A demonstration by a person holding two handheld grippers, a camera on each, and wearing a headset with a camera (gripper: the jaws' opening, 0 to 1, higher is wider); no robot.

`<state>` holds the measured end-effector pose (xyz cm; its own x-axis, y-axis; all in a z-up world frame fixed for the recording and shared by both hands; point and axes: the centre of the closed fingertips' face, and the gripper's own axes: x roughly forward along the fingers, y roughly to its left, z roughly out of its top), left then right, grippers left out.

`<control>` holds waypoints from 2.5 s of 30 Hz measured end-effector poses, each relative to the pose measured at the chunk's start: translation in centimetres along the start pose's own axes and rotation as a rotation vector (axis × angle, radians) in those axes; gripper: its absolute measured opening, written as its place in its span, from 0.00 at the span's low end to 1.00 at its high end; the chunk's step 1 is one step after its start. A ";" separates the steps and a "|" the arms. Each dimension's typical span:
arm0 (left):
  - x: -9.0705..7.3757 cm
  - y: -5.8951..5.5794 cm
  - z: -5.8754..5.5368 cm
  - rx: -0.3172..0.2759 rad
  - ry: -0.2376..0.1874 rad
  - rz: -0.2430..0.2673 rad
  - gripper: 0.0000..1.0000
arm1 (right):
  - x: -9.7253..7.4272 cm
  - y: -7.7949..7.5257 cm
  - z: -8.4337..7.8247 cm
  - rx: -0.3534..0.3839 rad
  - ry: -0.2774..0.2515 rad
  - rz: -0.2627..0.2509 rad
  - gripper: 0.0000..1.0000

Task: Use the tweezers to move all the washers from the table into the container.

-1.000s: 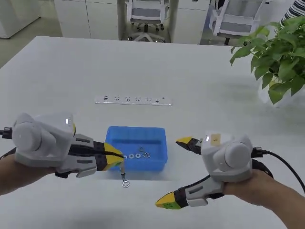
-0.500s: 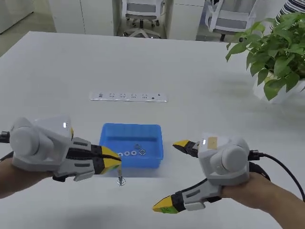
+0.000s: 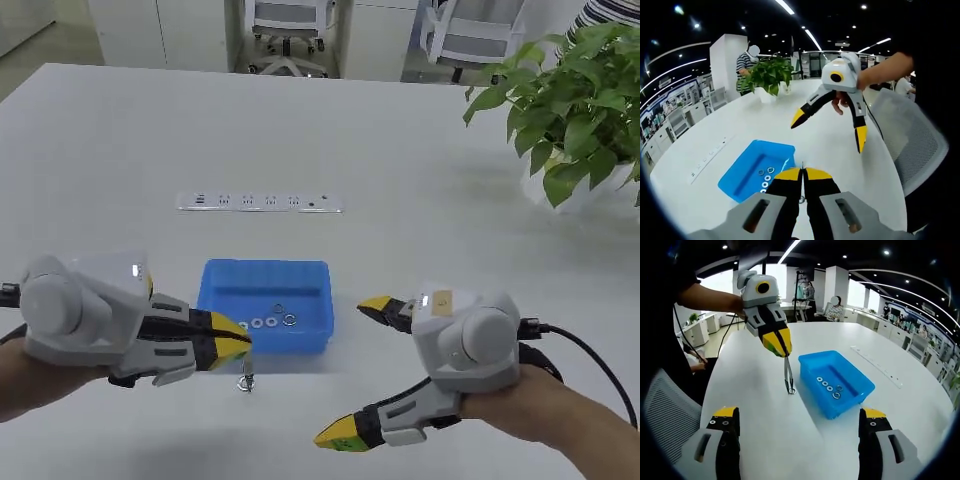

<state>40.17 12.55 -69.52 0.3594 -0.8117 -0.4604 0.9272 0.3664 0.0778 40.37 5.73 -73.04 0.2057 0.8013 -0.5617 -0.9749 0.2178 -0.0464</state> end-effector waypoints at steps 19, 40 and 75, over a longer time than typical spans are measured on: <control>-0.4 0.0 -0.2 -0.014 0.010 -0.002 0.05 | 1.0 1.3 1.5 -0.062 -0.048 0.065 0.81; -0.6 0.0 -0.5 -0.016 0.028 -0.003 0.05 | 5.3 2.3 3.2 -0.215 -0.038 0.175 0.42; -0.4 0.1 -0.6 -0.004 0.040 -0.011 0.05 | 9.2 2.8 3.2 -0.280 0.007 0.267 0.12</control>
<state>40.07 13.22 -69.82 0.3442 -0.7971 -0.4961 0.9307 0.3592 0.0686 39.80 15.54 -75.71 -0.0583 0.8054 -0.5898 -0.9797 -0.1595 -0.1210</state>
